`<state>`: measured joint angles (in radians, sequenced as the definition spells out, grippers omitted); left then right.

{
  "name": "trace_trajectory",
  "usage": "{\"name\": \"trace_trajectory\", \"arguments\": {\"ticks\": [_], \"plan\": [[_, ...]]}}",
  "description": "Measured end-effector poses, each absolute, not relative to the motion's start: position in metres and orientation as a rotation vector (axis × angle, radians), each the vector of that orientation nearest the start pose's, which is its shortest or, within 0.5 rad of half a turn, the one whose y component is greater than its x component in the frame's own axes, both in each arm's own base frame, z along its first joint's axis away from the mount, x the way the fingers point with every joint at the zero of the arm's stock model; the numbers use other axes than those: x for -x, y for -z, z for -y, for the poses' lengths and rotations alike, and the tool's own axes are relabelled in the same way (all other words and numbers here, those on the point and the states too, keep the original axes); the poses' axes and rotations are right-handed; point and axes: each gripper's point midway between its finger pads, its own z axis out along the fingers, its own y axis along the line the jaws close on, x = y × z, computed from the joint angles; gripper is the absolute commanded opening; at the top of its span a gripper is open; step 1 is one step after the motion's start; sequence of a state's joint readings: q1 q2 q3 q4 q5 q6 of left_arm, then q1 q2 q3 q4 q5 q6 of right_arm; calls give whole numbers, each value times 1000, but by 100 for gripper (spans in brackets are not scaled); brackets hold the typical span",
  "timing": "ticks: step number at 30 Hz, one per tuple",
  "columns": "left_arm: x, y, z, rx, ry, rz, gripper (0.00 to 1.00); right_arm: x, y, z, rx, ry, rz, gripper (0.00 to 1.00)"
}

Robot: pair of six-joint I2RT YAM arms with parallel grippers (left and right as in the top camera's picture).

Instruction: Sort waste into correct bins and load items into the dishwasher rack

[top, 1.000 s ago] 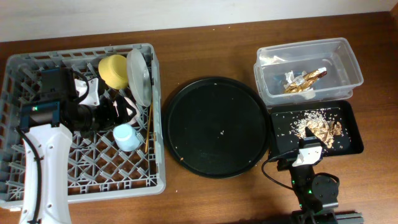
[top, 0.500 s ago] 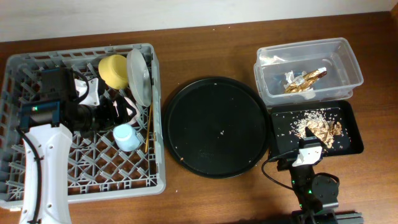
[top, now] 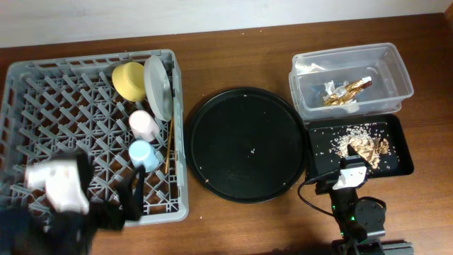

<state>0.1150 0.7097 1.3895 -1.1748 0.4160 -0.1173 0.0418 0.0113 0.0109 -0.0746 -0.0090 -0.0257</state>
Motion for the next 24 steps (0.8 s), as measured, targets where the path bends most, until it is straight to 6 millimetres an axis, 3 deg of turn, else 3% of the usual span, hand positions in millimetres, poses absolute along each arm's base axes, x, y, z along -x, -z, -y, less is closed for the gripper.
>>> {"name": "trace_trajectory", "arguments": {"ticks": [2,5,7,10,12,14,17,20,22,24], "plan": [[-142,-378,54,-33,419,-1997,99,-246,-158,-12,63,-19,-1645,99],[-109,-362,57,-40,414,-1973,99,-246,-158,-12,62,-19,-1645,99],[-100,-330,59,-34,421,-1999,99,-246,-158,-12,63,-19,-1645,99],[-101,-275,59,-13,442,-2077,99,-246,-158,-12,62,-19,-1644,99],[-119,-254,57,-28,430,-2022,99,-246,-158,-12,62,-20,-1645,99],[-146,-253,55,-70,411,-1896,99,-246,-158,-12,63,-19,-1644,99],[-192,-287,59,-192,373,-1548,99,-246,-158,-12,63,-19,-1645,99],[-204,-323,54,-217,294,-1208,99,-246,-158,-12,63,-19,-1643,99],[-208,-319,47,-175,263,-1120,99,-246,-158,-12,63,-19,-1644,99],[-218,-294,41,-127,250,-1156,99,-246,-158,-12,63,-19,-1644,99]]}}
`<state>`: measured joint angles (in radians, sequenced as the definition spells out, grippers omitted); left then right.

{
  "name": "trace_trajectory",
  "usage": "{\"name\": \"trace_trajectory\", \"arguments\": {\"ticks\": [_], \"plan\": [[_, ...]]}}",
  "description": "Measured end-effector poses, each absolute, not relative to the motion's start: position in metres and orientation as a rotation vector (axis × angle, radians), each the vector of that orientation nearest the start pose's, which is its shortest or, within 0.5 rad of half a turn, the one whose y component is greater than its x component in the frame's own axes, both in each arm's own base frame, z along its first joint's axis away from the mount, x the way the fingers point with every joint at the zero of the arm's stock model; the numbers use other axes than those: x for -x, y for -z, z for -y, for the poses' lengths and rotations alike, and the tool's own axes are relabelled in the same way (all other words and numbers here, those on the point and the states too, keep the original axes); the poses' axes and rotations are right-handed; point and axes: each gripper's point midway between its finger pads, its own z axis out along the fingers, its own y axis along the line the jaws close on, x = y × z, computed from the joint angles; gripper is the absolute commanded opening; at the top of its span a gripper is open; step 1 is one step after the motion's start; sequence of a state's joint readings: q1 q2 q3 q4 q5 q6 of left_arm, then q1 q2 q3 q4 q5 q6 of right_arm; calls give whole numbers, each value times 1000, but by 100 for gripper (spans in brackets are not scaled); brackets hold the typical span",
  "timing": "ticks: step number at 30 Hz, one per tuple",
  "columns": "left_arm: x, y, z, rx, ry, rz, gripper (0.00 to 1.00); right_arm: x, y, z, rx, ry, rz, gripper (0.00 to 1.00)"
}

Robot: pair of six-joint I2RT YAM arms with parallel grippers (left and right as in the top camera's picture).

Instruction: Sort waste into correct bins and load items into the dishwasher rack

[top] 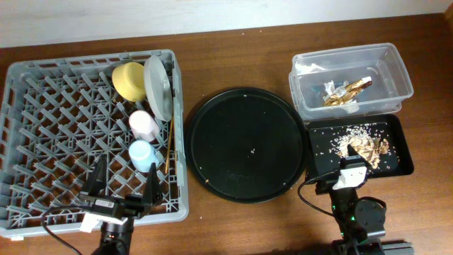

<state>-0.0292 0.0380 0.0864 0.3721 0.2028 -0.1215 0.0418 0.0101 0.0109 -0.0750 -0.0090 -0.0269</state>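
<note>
The grey dishwasher rack (42,120) holds a yellow bowl (129,79), a grey plate (159,86) on edge, a pink cup (144,125), a blue cup (144,154) and a thin wooden stick (168,145). My left gripper (126,185) is open and empty over the rack's front edge, just below the blue cup. The round black tray (246,144) carries only a few crumbs. My right gripper (352,176) sits at the near edge of the black rectangular bin (400,142), its fingers together and holding nothing.
A clear plastic bin (396,71) at the back right holds crumpled wrappers (347,92). Food scraps (361,145) lie in the black rectangular bin. Bare wooden table shows between the rack, the tray and the bins.
My left arm was a blur over the rack's front left corner. Now it is still, farther right at the rack's front edge, with its fingers spread. The right arm and all objects are unchanged.
</note>
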Motion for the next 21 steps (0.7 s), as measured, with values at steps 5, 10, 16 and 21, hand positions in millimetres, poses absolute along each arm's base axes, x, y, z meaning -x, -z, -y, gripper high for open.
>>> {"name": "trace_trajectory", "arguments": {"ticks": [5,10,16,21], "plan": [[-243,-204,29,-34,214,-1464,99,-246,-158,-12,63,-19,-1644,99],[-246,-157,15,-1,107,-1649,99,-246,-158,-12,63,-19,-1644,99],[-246,-157,12,-62,30,-1648,99,-246,-158,-12,63,-19,-1644,99],[-246,-157,-3,-18,-22,-1649,99,-246,-158,-12,62,-20,-1644,99]]}}
